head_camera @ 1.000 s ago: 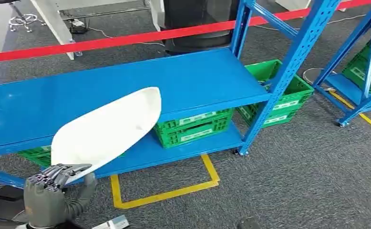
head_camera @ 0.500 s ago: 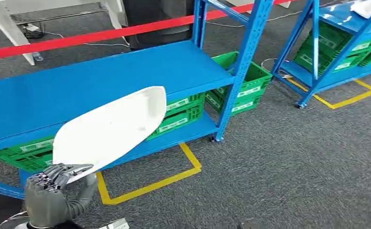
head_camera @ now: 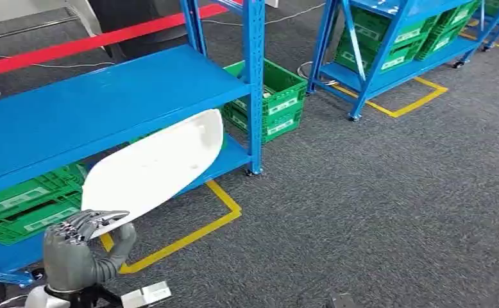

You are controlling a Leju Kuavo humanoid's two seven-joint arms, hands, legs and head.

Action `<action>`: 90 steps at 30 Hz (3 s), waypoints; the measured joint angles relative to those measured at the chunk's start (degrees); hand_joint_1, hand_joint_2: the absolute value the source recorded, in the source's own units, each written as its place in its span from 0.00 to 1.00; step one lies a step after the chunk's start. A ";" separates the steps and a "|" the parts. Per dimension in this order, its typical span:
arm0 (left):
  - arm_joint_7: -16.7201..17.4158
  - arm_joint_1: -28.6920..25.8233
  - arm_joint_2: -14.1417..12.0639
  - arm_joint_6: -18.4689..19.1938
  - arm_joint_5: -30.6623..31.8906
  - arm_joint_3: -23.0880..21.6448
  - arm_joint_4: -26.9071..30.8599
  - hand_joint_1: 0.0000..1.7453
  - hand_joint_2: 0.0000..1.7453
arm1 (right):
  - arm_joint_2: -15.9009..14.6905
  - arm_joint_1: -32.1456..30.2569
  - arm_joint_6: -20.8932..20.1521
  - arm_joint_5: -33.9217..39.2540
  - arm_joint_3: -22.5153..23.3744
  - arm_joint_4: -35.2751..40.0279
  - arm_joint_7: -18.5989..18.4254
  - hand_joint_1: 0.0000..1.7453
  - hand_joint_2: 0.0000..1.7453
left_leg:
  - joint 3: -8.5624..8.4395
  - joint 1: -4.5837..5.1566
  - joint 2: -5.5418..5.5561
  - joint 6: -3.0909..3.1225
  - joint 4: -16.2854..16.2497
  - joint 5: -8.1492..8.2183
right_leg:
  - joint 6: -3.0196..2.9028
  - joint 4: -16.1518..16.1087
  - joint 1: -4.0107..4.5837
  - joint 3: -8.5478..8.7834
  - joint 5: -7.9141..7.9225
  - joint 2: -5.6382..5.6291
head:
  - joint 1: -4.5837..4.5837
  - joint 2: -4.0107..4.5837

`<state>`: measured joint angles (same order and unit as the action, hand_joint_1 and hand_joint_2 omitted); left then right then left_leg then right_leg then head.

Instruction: Take the parts from the cabinet and place them on the table.

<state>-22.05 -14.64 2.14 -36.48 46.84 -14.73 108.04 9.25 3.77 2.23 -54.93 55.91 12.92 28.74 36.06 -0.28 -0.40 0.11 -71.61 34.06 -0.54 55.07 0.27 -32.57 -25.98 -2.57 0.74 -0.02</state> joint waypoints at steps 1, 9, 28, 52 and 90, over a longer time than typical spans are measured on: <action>-0.02 0.34 0.00 0.55 -0.65 0.02 -0.19 0.91 1.00 | -0.02 -0.03 0.00 0.04 0.18 0.00 0.04 0.00 0.00 | -2.47 0.00 0.30 0.28 3.73 -2.18 | 0.12 0.16 0.04 -0.47 0.36 -0.80 | 0.02 0.00; -0.11 3.28 0.63 3.19 -2.64 -0.39 -1.64 0.91 1.00 | -0.52 -0.34 0.00 0.48 1.53 0.02 0.17 0.00 0.00 | -8.83 -0.40 1.51 1.75 16.58 -4.35 | 2.67 2.49 0.27 -4.42 0.82 -1.28 | 0.26 0.00; -0.11 3.62 0.98 3.30 -2.90 -0.39 -2.84 0.91 1.00 | -0.70 -0.22 0.00 0.48 2.12 0.02 0.24 0.00 0.00 | -0.67 0.24 -0.15 0.12 -0.03 4.19 | 0.13 0.32 -0.19 0.37 -0.14 1.77 | 0.59 0.02; -3.13 12.71 5.03 19.08 -15.78 -3.30 -12.61 0.91 1.00 | -2.16 -1.24 0.98 4.52 5.97 0.39 -2.38 0.00 0.00 | -4.59 0.17 -6.00 1.13 13.17 -5.46 | 1.56 2.48 0.73 0.21 -1.62 5.71 | 1.60 0.02; -4.81 16.81 6.43 23.93 -17.42 -4.74 -18.67 0.91 1.00 | -2.27 -1.62 0.37 3.87 8.37 0.87 -2.32 0.00 0.00 | 3.35 -0.66 0.04 -0.59 -3.83 2.90 | 0.36 1.86 -0.46 -0.97 0.03 0.38 | 1.40 0.00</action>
<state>-26.86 2.17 8.57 -12.55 29.42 -19.47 89.37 6.97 2.15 2.60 -51.06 64.28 13.79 26.42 39.41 -0.94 -0.36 -0.49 -75.44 36.96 -0.18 56.93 -0.20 -33.55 -25.94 -2.18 2.14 -0.02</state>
